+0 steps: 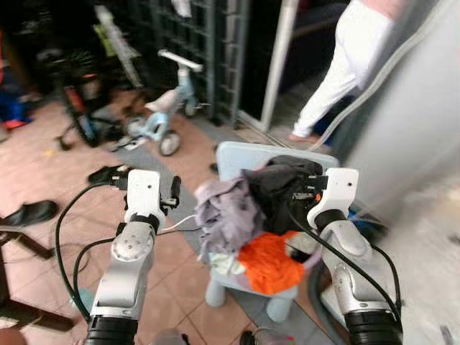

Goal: Clothes washing

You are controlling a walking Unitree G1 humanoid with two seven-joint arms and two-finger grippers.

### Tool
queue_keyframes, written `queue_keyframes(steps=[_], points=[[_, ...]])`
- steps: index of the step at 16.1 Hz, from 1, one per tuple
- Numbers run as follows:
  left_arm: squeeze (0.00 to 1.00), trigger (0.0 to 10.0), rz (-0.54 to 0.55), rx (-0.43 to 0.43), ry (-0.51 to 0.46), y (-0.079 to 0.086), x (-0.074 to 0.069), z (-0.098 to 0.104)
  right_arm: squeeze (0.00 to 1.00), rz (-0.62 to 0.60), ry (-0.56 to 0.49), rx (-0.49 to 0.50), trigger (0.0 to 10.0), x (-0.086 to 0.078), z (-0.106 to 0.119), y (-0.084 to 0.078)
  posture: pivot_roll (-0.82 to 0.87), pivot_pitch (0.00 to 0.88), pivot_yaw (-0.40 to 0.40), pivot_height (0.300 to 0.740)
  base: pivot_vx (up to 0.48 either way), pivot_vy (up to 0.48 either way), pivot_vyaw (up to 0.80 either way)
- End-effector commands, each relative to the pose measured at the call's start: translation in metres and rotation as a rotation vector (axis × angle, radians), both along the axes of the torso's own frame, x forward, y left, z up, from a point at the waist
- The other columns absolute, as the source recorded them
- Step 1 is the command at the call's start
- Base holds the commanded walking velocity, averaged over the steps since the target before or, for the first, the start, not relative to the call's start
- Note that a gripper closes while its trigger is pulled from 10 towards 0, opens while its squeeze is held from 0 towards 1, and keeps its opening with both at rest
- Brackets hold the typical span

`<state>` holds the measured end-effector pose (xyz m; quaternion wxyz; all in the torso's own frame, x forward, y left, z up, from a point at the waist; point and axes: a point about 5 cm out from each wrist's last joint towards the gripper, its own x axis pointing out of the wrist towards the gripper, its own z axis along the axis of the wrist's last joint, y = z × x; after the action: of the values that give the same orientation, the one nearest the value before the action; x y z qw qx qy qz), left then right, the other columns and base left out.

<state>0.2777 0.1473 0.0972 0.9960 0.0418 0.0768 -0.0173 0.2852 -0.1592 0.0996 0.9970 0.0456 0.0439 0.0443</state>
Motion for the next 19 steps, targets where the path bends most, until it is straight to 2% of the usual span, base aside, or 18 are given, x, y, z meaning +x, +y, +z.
queue_keyframes(steps=[1,9,14,19], points=[[0.0,10.0,0.012,0.006,0.011,0.003,-0.002,-0.004,0.0,0.006,-0.04,-0.009,10.0,0.003,0.012,0.0,-0.01,0.0,0.003,0.74,0.0,-0.285,0.0],[0.0,10.0,0.011,0.007,0.019,0.002,-0.004,-0.006,0.0,0.017,-0.046,-0.018,10.0,0.004,0.015,0.004,-0.02,0.0,0.002,0.74,0.0,-0.27,0.0],[0.0,10.0,0.009,-0.016,0.011,-0.001,-0.004,-0.005,0.0,0.039,-0.066,-0.03,10.0,0.007,0.02,0.007,-0.02,0.0,-0.004,0.74,0.0,0.0,0.0],[0.0,10.0,0.06,-0.031,-0.027,0.002,0.003,0.011,0.0,0.055,-0.108,-0.048,10.0,0.016,0.035,0.009,0.0,0.0,0.003,0.74,0.0,0.0,0.0]])
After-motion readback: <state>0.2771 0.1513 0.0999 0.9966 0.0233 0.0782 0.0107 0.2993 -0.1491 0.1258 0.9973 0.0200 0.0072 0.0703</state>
